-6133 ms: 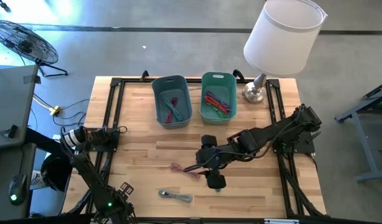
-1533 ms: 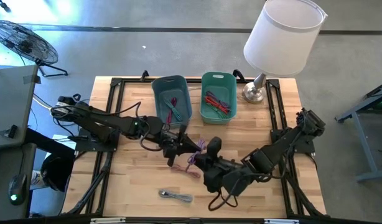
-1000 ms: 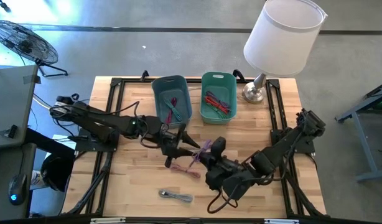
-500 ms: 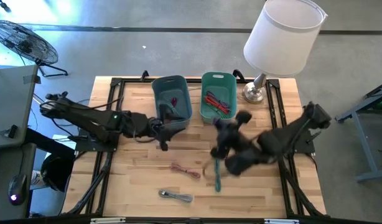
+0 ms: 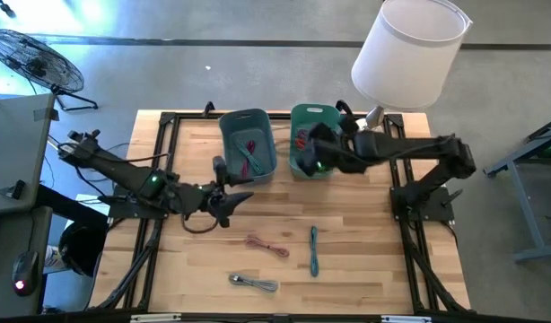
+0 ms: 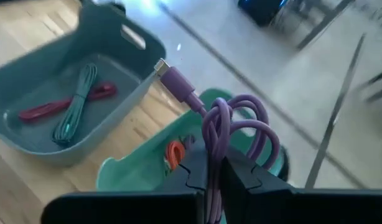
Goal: Pick & Place USB Port
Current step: Put the violet charger cable into the green bin, then put the black and blue charger cable into the blue bin
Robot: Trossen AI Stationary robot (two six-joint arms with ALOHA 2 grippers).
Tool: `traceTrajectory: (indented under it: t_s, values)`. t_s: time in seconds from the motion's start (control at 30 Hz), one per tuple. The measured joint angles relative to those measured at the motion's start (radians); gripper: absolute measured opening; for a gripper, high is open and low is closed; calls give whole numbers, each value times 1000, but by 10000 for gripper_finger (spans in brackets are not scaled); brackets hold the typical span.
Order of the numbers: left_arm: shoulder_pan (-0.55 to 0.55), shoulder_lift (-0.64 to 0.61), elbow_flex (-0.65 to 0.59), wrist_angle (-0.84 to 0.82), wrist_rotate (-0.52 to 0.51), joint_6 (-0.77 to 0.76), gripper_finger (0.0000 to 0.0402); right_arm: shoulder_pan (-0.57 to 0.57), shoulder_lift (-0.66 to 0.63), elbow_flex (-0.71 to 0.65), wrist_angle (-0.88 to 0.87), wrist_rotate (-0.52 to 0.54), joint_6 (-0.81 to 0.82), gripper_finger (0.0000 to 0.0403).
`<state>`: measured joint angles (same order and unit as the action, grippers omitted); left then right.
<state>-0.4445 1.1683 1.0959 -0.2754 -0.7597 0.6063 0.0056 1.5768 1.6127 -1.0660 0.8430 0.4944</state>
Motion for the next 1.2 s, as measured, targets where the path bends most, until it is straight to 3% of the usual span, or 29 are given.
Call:
traceTrajectory:
  t_s: [0.27, 0.47, 0.77, 0.9, 1.2]
  values:
    - [-64, -1, 0, -73, -91, -13, 185, -200, 0, -203, 211, -204, -82, 14]
    - [-75, 0, 0, -112, -108, -11, 185, -252, 1, -317, 405, -298, -183, 96]
    - [-73, 0, 0, -132, -98, -13, 185, -236, 0, -277, 481, -428, -292, 214]
    - [-73, 0, 0, -175, -85, -23, 185, -201, 0, -216, 470, -499, -341, 226]
    - [-73, 0, 0, -378, -44, -173, 185, -8, -2, -120, 345, -848, -557, 222]
